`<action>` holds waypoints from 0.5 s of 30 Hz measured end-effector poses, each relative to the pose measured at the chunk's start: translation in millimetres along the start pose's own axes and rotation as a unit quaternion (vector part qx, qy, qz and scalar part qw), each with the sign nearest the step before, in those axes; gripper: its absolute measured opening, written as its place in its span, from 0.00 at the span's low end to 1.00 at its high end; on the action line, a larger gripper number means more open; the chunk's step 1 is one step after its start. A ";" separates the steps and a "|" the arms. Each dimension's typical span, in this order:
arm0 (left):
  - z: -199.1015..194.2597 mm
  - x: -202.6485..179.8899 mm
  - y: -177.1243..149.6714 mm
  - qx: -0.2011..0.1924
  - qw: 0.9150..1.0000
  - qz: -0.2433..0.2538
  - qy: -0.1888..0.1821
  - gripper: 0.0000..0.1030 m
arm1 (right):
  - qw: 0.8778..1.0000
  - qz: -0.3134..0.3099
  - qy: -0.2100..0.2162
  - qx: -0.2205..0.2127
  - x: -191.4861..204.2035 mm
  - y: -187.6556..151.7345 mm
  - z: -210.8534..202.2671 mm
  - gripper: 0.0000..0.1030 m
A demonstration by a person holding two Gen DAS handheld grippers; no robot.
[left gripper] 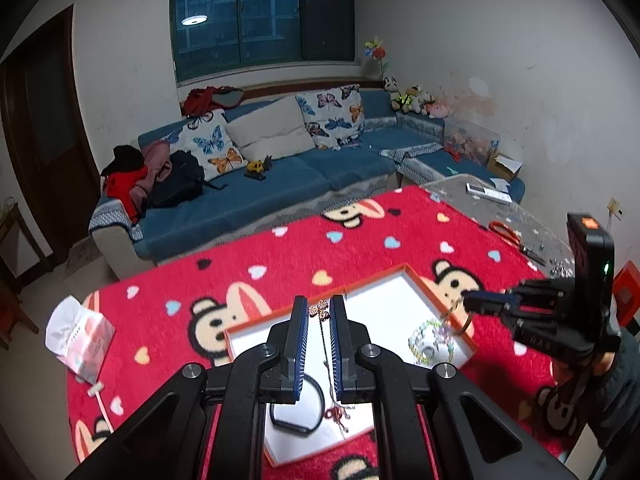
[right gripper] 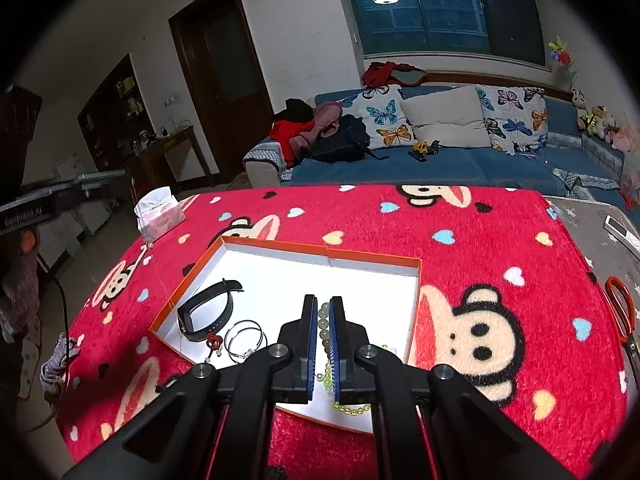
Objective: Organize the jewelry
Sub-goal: 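Carry the gold necklace into the tray with the left tool while the right tool grasps the brown bead bracelet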
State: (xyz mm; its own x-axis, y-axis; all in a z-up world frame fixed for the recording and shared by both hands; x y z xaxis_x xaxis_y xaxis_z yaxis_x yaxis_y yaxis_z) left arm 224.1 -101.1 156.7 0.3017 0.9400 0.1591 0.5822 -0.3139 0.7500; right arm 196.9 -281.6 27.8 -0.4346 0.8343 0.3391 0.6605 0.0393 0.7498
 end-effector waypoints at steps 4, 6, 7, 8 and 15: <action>0.4 2.2 13.8 -0.011 1.000 -0.003 0.001 0.10 | 1.000 0.000 0.000 0.004 -1.6 -0.8 3.2 0.07; 5.4 1.9 17.0 -0.012 1.000 -0.002 0.004 0.10 | 1.000 0.003 0.001 0.009 -4.0 -3.0 7.1 0.07; 8.2 2.1 19.2 -0.010 1.000 -0.002 0.005 0.10 | 1.000 0.004 0.001 0.011 -4.6 -4.5 8.8 0.07; 13.3 1.9 19.6 -0.006 1.000 -0.003 0.005 0.10 | 1.000 0.005 0.000 0.015 -6.2 -6.0 11.5 0.07; 56.3 -4.4 10.3 0.029 1.000 -0.001 0.006 0.10 | 0.999 0.011 -0.002 0.033 -11.4 -17.7 22.9 0.07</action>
State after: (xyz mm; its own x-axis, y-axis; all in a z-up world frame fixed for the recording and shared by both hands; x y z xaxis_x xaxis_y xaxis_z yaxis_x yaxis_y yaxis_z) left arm 271.3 -116.0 127.6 0.2924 0.9419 0.1655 0.6258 -0.3194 0.7116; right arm 204.2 -279.1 -2.4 -0.4179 0.8373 0.3526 0.7082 0.0571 0.7037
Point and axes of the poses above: each gripper's, at about its wrist camera, not at the fingertips, and z roughly the way its jaws point, x to its left, y to its top, the point moved 2 cm from there along z, roughly the way its jaws point, and after that the axes turned 13 degrees about y, right-handed, at the moved point
